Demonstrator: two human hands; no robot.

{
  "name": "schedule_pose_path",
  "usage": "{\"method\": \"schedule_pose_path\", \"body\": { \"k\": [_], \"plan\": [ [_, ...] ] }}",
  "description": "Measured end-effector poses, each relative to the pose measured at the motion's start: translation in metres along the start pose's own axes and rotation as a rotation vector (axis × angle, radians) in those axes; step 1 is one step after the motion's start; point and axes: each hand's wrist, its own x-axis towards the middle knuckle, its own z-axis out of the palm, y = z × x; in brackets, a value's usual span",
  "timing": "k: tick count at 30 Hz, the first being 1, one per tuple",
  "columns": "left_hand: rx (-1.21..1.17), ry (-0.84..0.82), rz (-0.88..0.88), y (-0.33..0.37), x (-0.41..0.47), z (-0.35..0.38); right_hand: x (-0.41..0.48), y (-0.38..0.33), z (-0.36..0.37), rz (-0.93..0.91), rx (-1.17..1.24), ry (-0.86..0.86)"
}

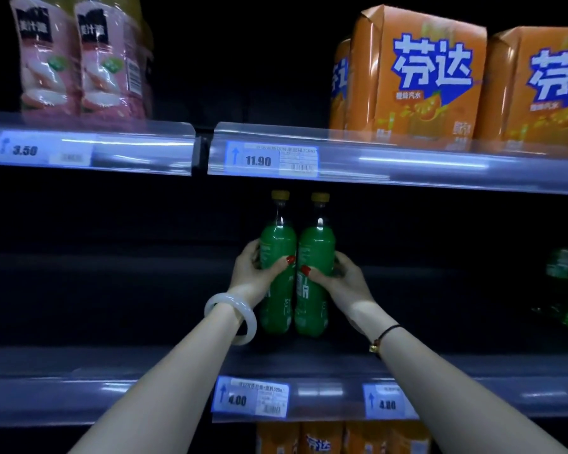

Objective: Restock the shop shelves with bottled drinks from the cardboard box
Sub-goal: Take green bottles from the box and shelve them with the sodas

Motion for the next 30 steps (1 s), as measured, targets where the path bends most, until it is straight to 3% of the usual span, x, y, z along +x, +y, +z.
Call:
{"method": "schedule_pose_path", "body": {
  "k": [8,16,22,30],
  "plan": [
    [0.071,-0.019,0.007,0.006,-0.007,0.002,-0.011,-0.002,0.001,0.036,-0.028,0.009],
    [0.752,-0.172,-0.133,0.020,-0.024,-0.037,-0.024,-0.001,-0.002,0.151,-0.398,0.032],
    [0.782,-0.093,-0.131,0.032,-0.064,-0.092,-0.053,-0.029,0.007,0.122,-0.749,0.027],
    [0.762,0.060,-0.180,0.047,-0.143,-0.196,-0.106,-0.045,0.124,0.009,-0.470,-0.345]
  ]
}}
